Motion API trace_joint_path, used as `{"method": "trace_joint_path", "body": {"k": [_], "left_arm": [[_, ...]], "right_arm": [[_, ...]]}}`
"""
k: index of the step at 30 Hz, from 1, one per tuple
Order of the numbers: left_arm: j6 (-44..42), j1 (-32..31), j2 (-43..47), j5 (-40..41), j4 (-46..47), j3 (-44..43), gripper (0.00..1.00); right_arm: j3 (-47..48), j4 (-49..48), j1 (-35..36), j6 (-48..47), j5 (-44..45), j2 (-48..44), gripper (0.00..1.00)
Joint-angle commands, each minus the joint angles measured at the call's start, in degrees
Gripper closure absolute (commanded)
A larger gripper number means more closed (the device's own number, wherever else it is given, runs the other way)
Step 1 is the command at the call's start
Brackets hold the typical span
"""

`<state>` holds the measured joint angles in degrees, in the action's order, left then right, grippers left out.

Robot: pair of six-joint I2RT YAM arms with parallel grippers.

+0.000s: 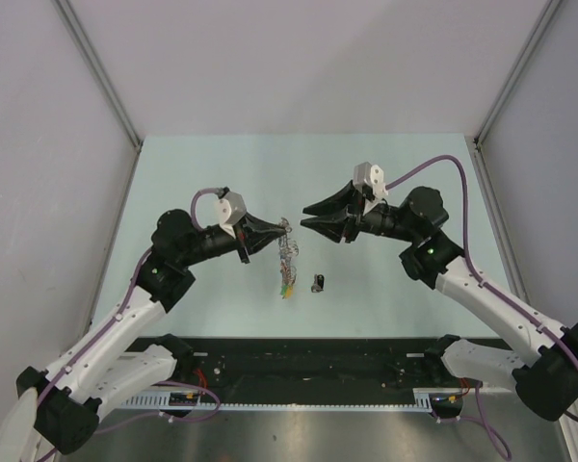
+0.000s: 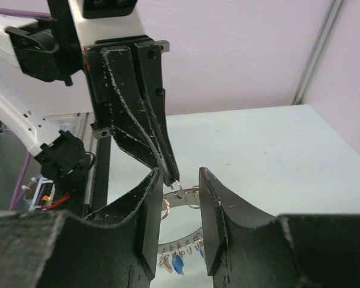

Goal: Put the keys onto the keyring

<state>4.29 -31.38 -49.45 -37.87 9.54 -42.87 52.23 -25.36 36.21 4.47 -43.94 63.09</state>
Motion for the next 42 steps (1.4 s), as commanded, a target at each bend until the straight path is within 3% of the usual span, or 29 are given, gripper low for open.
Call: {"method": "trace_joint_path", "body": {"k": [1,14,22,25,28,31,34,35,37,42], "left_arm": [[-3.5,-0.1,1.5,0.3,-0.5,-3.9,1.0],[-2.5,-0.1,0.9,-1.2,1.9,-2.5,1.0],[-1.8,-0.1,0.7,-1.4,3.7,-1.3,0.99],[-1.1,-0.1,0.4,-1.2,5.0,-0.1,1.0],[-0.8,-0.1,0.8,-0.4,5.6,0.9,1.0],[-0.5,-0.1,1.5,2.3,5.5,2.1,1.0],[2.0,-0.1,3.8,10.0,4.8,4.5,1.0],[2.9,0.0,4.9,16.3,4.2,6.0,0.99],[3.9,-0.1,7.6,22.1,0.3,7.1,0.93],[7.7,0.9,12.3,35.6,-9.1,8.9,0.49]], "right_arm": [[3.8,8.2,1.2,-6.0,3.9,0.7,0.65],[4.9,10.6,3.4,-8.3,2.6,8.3,0.64],[4.9,5.0,4.4,-4.9,-2.3,11.4,0.69],[4.9,4.3,5.2,-4.7,-1.7,12.1,0.79],[4.9,4.4,5.7,-4.7,-2.2,12.3,0.79],[4.8,7.4,6.2,-5.3,1.4,10.9,0.78],[4.8,14.1,6.2,-7.2,13.9,9.2,0.75],[4.8,16.9,6.2,-7.5,15.1,8.9,0.73],[4.9,19.6,6.9,-7.9,17.6,8.6,0.69],[4.9,29.4,9.2,-5.6,24.9,11.5,0.62]]}}
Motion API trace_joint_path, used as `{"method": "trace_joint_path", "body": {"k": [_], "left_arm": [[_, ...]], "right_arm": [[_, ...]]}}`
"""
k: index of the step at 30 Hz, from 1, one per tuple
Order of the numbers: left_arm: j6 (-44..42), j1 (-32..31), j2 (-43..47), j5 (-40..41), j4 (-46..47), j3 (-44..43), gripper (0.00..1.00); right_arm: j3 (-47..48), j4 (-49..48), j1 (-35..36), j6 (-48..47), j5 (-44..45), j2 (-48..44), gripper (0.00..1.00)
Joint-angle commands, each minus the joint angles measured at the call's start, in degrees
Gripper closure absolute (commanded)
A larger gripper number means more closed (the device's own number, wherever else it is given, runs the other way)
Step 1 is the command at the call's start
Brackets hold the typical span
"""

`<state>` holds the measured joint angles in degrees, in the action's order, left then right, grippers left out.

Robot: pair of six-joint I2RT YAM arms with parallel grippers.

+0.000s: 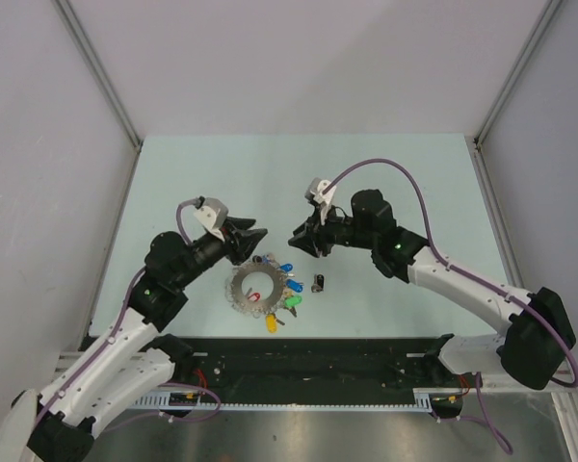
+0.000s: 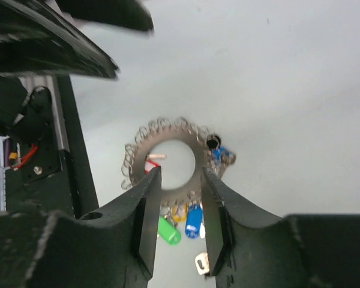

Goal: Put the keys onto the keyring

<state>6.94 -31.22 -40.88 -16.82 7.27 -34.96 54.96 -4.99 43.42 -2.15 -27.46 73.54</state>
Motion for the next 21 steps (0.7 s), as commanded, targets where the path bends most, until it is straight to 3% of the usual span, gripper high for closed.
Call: {"method": "trace_joint_path", "body": {"k": [1,2,4,7,15,21], "left_arm": [[6.4,1.2,4.3,16.6,-12.3,1.1,0.43],[7.7,1.5,4.7,19.1,-15.0,1.3,0.32],[13.3,2.1,4.4,25.4,-22.8,1.6,0.2],[19.1,2.6,4.2,28.1,-28.2,4.0,0.13],[29.5,2.6,7.0,31.6,-31.4,10.7,0.09],[33.6,2.6,1.6,28.9,-26.2,14.2,0.11]], "right_arm": [[2.1,9.9,2.8,1.5,10.7,2.1,0.59],[2.2,11.0,4.2,1.9,11.9,2.7,0.58],[2.1,11.7,5.9,4.1,16.2,4.1,0.55],[2.2,11.8,8.5,6.9,18.8,8.0,0.55],[2.1,5.6,13.5,13.0,12.9,21.4,0.55],[2.1,4.0,12.9,13.9,14.8,26.9,0.56]]}}
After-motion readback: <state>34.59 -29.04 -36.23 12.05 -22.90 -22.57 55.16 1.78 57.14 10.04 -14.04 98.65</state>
